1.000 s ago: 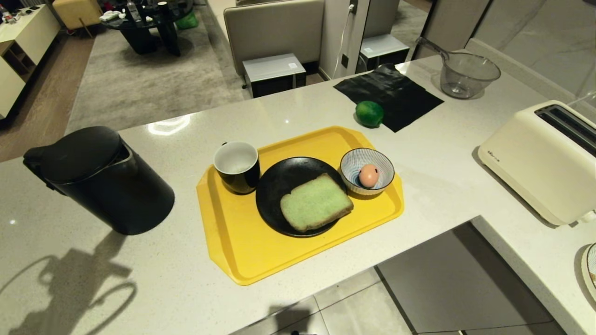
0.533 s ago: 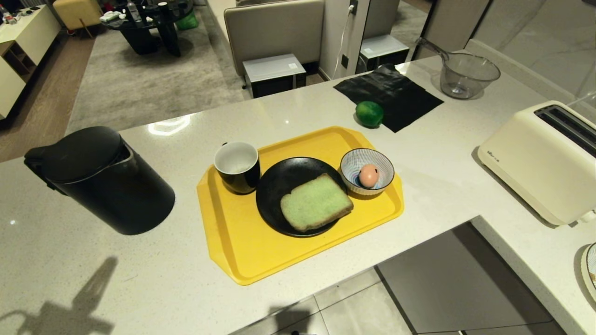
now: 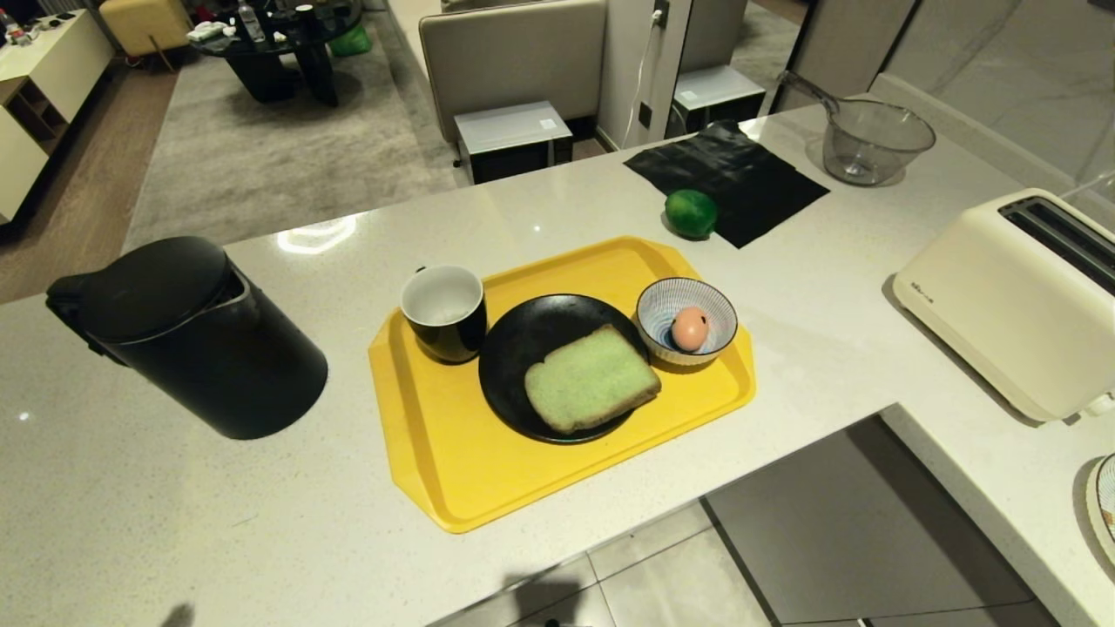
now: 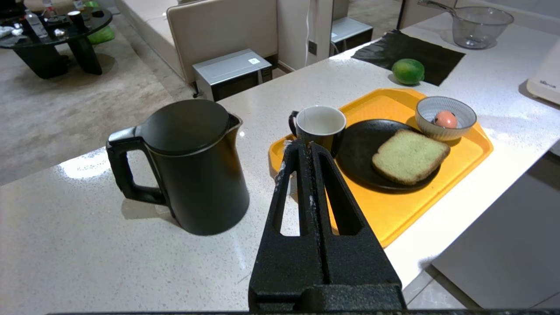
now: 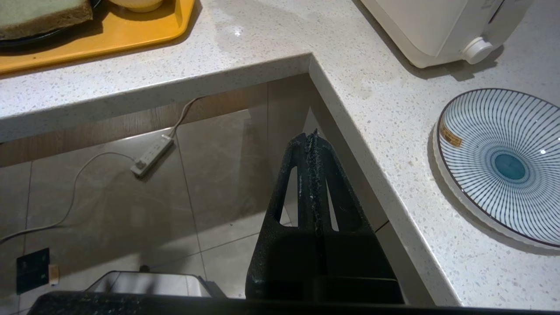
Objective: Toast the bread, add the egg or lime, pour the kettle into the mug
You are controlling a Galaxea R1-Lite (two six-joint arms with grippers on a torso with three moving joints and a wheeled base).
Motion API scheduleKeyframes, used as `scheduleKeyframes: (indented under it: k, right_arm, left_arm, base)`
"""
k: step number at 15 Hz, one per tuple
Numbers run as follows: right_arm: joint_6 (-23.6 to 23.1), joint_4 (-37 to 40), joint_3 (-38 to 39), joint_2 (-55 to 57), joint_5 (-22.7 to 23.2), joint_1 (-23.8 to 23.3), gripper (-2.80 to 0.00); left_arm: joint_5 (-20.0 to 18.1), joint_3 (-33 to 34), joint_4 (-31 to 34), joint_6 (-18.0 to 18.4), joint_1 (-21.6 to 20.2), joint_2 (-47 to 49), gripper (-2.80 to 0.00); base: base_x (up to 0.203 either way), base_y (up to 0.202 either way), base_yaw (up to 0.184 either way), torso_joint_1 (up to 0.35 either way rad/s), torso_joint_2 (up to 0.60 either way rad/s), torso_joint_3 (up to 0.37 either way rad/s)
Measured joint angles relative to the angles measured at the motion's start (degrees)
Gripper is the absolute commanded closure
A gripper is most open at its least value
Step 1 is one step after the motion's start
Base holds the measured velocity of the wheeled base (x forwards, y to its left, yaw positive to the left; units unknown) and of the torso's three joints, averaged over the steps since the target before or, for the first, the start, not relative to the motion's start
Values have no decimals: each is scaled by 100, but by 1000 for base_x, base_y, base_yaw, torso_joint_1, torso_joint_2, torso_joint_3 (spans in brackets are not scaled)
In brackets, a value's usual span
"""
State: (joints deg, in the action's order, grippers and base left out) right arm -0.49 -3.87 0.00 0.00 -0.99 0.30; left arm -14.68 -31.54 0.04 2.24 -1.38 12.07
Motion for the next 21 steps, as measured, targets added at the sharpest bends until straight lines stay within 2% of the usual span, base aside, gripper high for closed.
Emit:
scheduleKeyframes:
  k: [5,6,8,12,14,17,18,19,21]
  right_arm:
    - [5,4,0,0,2,2,0]
    - [2,0,0,0,2,2,0]
    - [0,4,0,0,5,2,0]
    - [0,2,0,0,2,2,0]
    - [0,2,0,0,5,2,0]
    - [2,2,0,0,5,2,0]
    - [2,2,0,0,2,0,0]
    - [0,4,0,0,5,2,0]
    - [0,4,0,0,2,2,0]
  left_arm:
    - [337,492,517,-38,67,-934,0]
    - [373,616,429,-43,75,-1031,0]
    - [396,1037,45,-13,75,-1145,0]
    - [591,2443,-1196,185,76,-1210,0]
    - [647,2957,-1558,244,76,-1218,0]
    - [695,3113,-871,311,76,-1221,0]
    - [813,3129,-682,393,78,-1221,0]
    - [975,3143,-560,420,78,-1223,0]
    - [1058,3149,-436,354,78,-1221,0]
  base:
    - [0,0,0,0,0,0]
    - [0,0,0,0,0,0]
    - [0,0,0,0,0,0]
    - [0,0,0,0,0,0]
    - [0,0,0,0,0,0]
    - [0,0,0,0,0,0]
    - [0,0,0,0,0,0]
    - [0,0,0,0,0,0]
    - [0,0,0,0,0,0]
